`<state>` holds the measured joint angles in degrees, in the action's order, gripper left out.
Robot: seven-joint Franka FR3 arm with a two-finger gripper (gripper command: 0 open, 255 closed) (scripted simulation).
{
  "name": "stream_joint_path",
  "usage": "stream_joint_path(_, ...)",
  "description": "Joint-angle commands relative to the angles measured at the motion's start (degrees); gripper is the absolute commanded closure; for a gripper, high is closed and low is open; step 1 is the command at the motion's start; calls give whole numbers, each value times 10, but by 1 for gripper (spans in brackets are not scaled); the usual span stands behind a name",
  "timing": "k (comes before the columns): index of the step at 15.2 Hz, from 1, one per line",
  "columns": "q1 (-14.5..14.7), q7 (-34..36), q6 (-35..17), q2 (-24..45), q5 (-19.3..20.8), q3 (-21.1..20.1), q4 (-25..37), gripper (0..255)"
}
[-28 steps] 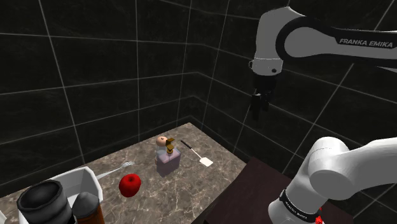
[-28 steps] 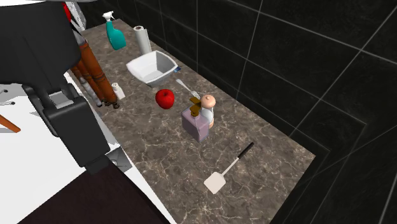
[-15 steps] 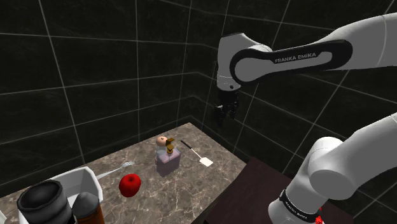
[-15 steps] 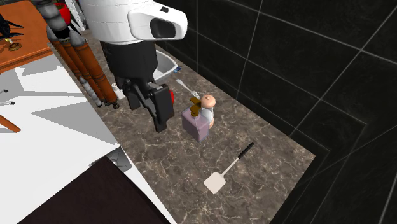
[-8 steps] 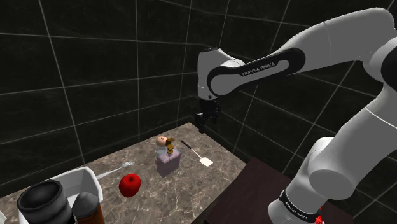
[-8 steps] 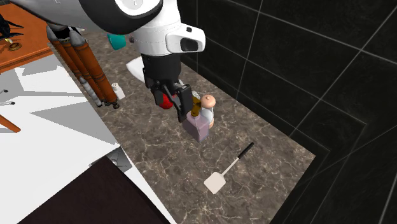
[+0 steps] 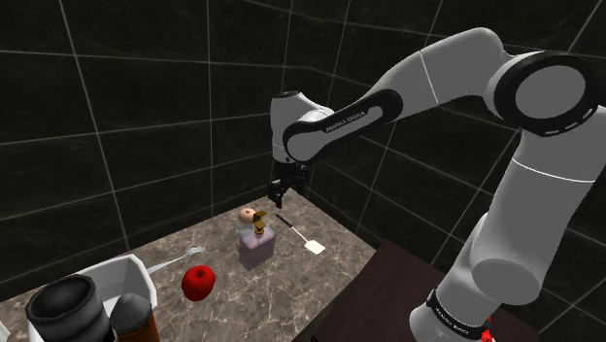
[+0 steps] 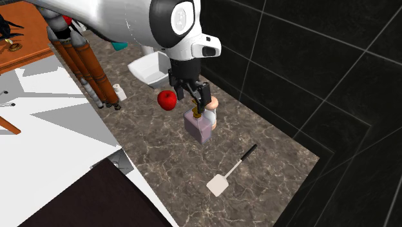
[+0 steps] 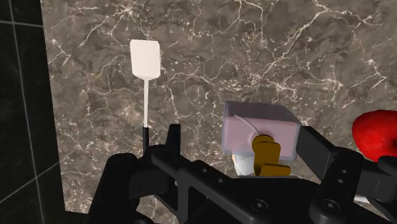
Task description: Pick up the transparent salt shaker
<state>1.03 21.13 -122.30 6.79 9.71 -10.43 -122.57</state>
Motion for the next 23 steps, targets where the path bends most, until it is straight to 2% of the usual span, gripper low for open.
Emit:
stream_joint_path(1,4,14,-11,48,14,1,39,0)
stream_joint_path(8,26,48,-26,203,52,13,189,0)
stream_joint_path(14,48,58,-8,344,70,27,358,0)
stream_joint_path(23,53,67,-40,391,77,33,373,0)
